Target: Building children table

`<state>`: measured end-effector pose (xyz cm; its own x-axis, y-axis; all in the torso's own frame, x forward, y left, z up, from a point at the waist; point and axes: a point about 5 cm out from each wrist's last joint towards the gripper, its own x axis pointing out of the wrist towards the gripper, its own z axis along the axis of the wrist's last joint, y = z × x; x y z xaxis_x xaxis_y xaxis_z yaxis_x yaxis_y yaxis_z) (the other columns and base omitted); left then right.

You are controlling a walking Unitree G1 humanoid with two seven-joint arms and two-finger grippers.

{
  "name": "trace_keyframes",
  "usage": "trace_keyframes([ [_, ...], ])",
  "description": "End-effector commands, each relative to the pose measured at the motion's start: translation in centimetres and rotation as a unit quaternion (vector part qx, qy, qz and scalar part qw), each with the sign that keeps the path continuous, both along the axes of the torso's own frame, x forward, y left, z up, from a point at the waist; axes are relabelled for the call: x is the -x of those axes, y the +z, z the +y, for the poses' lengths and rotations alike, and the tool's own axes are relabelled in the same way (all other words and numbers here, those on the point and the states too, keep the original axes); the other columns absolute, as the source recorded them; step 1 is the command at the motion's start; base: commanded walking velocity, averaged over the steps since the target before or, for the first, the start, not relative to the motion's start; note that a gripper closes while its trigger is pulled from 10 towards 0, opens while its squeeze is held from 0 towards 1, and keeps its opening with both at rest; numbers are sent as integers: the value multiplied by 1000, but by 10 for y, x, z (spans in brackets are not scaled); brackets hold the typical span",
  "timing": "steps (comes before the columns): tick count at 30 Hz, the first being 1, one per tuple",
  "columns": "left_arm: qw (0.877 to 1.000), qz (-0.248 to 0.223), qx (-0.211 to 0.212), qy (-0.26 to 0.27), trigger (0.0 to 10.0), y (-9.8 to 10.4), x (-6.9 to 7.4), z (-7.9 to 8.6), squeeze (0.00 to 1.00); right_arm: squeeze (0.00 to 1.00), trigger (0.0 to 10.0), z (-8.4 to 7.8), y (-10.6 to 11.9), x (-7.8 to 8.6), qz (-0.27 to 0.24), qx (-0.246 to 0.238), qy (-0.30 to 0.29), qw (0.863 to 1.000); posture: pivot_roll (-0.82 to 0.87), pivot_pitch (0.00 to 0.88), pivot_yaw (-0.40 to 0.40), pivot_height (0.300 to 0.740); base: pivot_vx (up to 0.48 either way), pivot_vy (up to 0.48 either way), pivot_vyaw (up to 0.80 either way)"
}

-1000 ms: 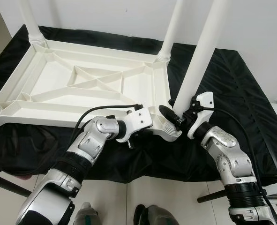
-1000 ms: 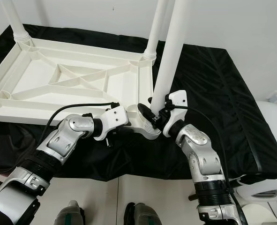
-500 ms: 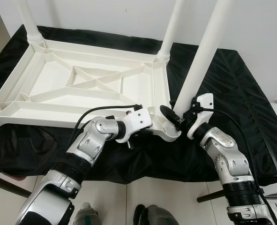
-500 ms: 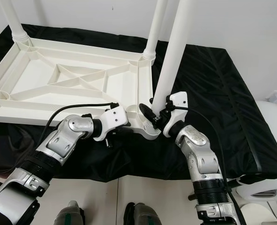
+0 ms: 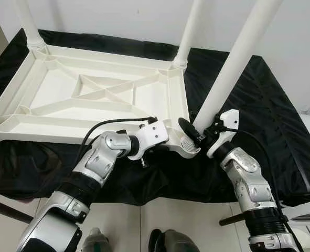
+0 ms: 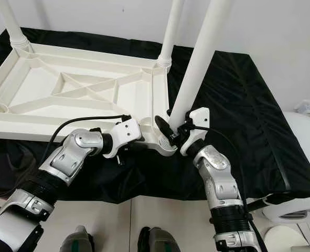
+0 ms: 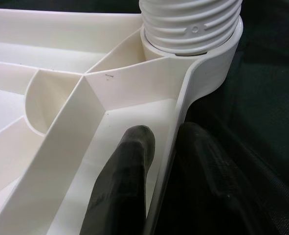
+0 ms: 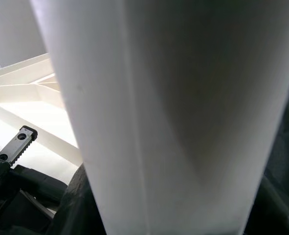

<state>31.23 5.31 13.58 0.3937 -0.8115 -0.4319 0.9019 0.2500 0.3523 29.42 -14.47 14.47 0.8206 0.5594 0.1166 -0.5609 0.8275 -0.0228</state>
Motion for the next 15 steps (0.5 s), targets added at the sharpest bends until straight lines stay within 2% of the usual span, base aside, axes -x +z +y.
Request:
trace_keyframes([
  [1,998,-48,29,34,10000,16,-4,1,0,0,10000,-1,-29,6,61,24,-7,998,55,67,-109,740,0,0,0],
  [15,998,-48,28,32,10000,16,-3,0,0,0,10000,10,-36,13,50,40,20,998,57,59,-107,740,0,0,0],
])
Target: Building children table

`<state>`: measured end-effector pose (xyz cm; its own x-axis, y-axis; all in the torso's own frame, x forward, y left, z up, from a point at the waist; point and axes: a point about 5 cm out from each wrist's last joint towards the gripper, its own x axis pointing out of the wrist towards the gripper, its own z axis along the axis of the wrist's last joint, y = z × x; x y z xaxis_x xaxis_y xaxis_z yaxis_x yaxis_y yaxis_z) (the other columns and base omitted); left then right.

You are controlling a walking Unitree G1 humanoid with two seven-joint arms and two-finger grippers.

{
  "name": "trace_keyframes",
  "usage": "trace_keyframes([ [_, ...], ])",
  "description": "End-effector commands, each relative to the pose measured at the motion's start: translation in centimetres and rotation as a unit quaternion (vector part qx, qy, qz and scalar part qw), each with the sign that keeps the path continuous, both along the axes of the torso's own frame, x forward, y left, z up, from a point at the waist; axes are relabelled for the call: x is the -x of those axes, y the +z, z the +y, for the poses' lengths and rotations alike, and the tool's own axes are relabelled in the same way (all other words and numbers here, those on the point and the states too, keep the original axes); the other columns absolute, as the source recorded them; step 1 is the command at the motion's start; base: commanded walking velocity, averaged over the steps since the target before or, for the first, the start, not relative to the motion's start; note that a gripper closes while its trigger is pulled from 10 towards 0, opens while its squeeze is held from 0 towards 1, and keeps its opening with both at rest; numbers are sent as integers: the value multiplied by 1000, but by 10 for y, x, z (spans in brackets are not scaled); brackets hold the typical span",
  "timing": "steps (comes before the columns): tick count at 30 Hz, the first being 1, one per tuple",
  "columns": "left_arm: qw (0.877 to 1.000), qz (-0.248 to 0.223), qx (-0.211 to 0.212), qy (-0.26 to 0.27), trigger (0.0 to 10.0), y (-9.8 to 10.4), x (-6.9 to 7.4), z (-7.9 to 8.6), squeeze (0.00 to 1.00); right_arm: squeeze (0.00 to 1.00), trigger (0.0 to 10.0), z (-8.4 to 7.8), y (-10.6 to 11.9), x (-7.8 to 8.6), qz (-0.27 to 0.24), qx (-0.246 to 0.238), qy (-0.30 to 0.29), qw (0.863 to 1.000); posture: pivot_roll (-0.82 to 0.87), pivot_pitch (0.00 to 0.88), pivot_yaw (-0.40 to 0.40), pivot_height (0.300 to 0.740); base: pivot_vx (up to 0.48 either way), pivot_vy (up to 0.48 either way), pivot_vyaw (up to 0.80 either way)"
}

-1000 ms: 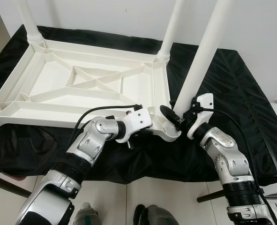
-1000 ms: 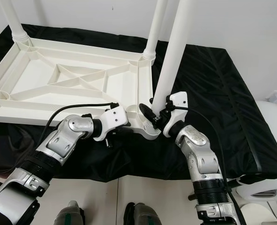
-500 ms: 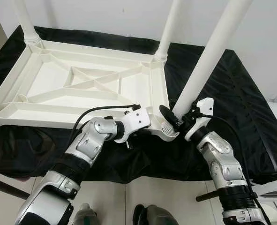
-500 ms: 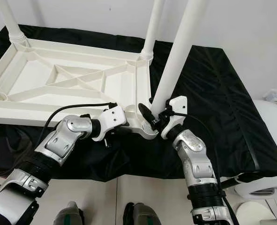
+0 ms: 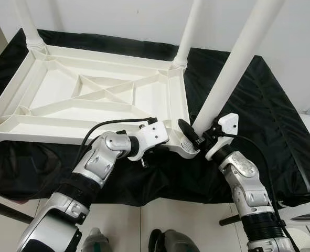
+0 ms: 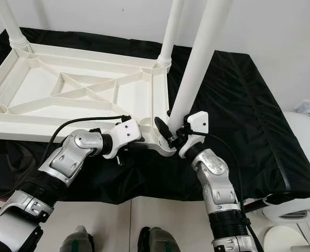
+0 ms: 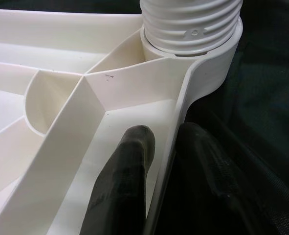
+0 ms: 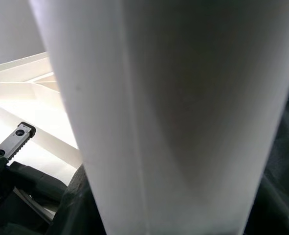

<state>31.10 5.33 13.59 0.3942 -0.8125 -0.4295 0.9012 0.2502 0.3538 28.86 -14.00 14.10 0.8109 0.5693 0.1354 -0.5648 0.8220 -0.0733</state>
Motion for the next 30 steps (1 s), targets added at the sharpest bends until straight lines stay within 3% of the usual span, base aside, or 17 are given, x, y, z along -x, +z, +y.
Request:
trace_keyframes([
  [1,998,-47,28,32,10000,16,-4,0,0,0,10000,6,-32,7,72,25,15,997,57,59,-107,740,0,0,0],
  [13,998,-47,29,34,10000,17,-3,1,0,0,10000,15,-39,18,76,34,58,995,60,71,-108,740,0,0,0],
  [30,998,-49,31,32,10000,19,-2,1,0,0,10000,8,-40,31,69,32,77,994,57,89,-102,740,0,0,0],
])
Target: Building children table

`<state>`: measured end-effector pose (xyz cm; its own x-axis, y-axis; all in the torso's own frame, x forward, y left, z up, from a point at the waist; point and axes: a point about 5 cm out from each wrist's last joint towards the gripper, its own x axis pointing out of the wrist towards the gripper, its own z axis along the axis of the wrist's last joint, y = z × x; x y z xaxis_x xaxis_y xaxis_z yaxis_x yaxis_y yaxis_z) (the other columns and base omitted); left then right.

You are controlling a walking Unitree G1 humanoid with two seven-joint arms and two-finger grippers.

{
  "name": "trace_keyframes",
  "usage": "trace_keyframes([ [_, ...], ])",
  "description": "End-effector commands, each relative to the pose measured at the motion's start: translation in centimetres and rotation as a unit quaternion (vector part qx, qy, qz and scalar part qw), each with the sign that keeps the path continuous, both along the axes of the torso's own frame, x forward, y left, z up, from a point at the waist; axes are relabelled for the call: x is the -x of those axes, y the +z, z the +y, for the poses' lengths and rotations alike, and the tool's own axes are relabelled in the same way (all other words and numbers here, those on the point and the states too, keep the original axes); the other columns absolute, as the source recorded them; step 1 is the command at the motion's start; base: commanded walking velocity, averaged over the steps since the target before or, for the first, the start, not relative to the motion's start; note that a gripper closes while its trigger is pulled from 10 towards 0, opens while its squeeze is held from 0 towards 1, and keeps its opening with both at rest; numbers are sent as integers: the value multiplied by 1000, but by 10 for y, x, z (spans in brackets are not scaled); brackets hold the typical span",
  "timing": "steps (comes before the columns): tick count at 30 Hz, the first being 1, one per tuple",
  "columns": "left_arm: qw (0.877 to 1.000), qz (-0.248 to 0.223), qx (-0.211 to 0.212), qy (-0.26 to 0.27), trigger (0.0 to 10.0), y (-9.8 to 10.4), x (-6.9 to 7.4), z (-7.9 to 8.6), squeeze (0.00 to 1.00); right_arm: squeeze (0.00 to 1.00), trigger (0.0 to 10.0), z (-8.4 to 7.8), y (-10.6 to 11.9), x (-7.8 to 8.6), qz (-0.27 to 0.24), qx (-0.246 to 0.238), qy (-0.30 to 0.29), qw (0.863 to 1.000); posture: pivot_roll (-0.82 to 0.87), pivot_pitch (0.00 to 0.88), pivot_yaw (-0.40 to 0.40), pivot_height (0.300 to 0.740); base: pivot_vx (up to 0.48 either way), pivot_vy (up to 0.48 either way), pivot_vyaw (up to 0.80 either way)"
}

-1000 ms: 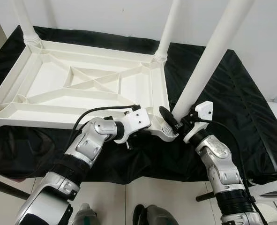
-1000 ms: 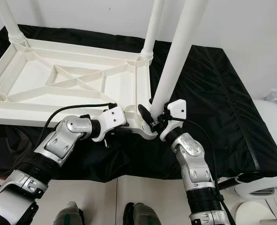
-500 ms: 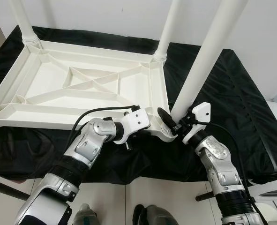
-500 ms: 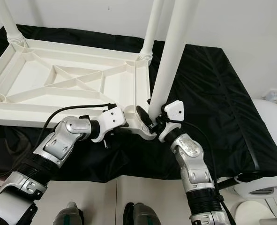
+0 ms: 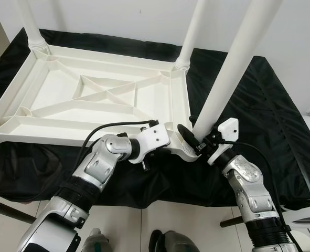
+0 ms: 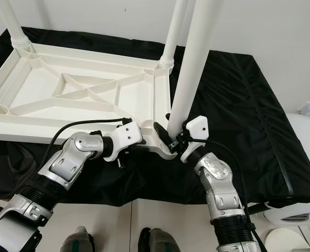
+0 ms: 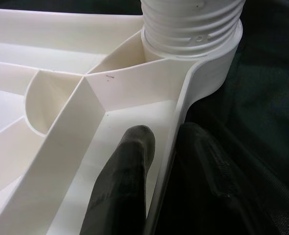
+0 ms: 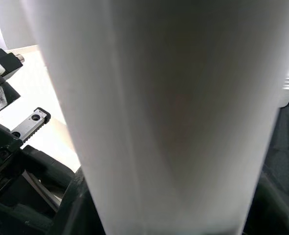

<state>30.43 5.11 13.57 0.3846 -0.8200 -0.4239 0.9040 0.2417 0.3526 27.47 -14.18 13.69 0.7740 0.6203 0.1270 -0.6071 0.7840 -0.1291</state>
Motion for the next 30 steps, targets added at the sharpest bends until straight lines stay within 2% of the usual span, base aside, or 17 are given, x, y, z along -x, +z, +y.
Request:
trace_keyframes([
  [1,998,-49,27,38,10000,20,-8,4,0,0,10000,8,-36,17,78,12,42,996,57,89,-102,740,0,0,0],
  [9,998,-50,27,38,10000,20,-8,4,0,0,10000,4,-32,13,51,13,22,998,57,89,-101,740,0,0,0],
  [13,998,-51,26,38,10000,22,-9,4,0,0,10000,6,-26,11,21,15,15,1000,63,88,-99,740,0,0,0],
  [20,998,-51,25,38,10000,22,-9,5,0,0,10000,7,-25,10,21,10,16,1000,63,90,-100,740,0,0,0],
  [24,998,-52,25,38,10000,23,-8,5,0,0,10000,8,-25,10,31,4,17,999,64,90,-98,740,0,0,0],
  [26,998,-53,25,36,10000,24,-8,4,0,0,10000,8,-27,5,80,-10,11,997,63,88,-97,740,0,0,0],
  [30,998,-53,26,34,10000,24,-8,4,0,0,10000,7,-23,-1,98,-19,4,995,61,86,-96,740,0,0,0],
])
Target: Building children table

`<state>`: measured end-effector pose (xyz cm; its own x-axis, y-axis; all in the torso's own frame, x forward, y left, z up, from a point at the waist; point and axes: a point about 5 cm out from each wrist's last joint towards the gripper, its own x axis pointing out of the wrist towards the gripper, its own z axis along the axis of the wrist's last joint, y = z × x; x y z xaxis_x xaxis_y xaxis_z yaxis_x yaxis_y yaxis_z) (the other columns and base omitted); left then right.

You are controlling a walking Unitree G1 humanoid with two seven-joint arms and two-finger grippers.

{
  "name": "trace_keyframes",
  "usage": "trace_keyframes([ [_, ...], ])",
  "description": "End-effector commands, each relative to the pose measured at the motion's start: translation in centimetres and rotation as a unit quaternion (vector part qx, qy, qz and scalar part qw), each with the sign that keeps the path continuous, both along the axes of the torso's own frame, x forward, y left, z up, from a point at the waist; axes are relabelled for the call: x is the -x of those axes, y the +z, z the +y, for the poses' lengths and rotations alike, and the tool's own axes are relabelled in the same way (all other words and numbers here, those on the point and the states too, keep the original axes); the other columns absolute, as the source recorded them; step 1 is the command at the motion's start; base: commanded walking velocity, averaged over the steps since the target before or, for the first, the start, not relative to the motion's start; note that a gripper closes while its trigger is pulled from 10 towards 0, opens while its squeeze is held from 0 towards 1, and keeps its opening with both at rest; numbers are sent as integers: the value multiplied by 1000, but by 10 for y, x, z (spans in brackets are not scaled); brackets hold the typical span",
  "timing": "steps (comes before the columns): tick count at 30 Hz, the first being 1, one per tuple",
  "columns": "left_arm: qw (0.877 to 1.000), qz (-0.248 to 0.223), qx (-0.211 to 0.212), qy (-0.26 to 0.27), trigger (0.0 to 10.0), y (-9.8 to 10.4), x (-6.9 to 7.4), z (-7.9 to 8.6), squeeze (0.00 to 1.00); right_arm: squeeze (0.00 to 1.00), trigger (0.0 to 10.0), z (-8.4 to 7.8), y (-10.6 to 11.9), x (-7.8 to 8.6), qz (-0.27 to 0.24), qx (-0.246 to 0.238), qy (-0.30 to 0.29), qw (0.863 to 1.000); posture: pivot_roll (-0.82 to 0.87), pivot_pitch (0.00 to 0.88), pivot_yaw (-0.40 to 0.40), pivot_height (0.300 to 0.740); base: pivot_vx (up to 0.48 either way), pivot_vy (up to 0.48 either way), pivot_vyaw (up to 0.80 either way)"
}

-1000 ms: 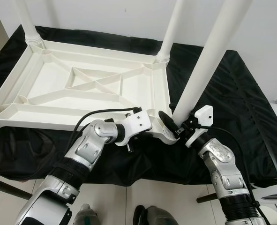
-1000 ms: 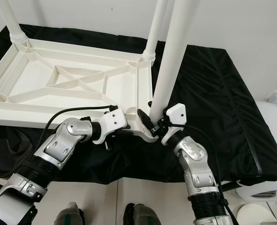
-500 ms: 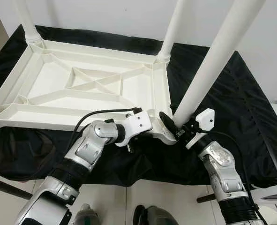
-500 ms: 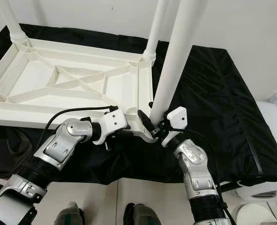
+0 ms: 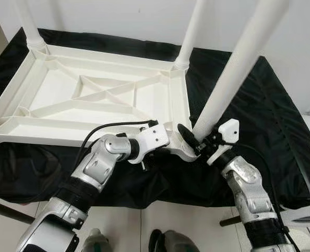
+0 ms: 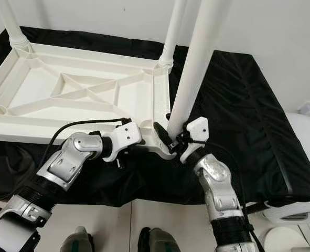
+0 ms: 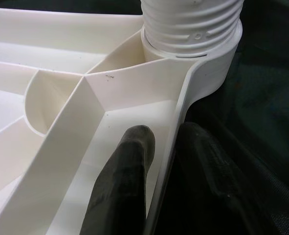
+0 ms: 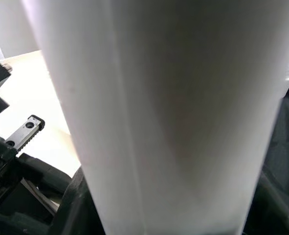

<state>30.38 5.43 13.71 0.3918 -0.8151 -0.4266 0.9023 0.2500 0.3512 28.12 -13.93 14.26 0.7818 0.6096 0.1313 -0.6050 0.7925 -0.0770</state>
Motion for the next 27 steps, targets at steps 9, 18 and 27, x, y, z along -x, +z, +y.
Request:
trace_keyframes([
  [9,998,-55,27,23,10000,23,-7,-2,0,0,10000,-3,-27,-6,105,-12,6,994,60,82,-98,740,0,0,0],
  [18,998,-56,28,21,10000,24,-6,-3,0,0,10000,-11,-38,-8,130,-21,-19,991,65,79,-104,740,0,0,0],
  [27,998,-56,29,24,10000,24,-5,-2,0,0,10000,-12,-40,9,80,-57,-35,995,65,89,-103,740,0,0,0],
])
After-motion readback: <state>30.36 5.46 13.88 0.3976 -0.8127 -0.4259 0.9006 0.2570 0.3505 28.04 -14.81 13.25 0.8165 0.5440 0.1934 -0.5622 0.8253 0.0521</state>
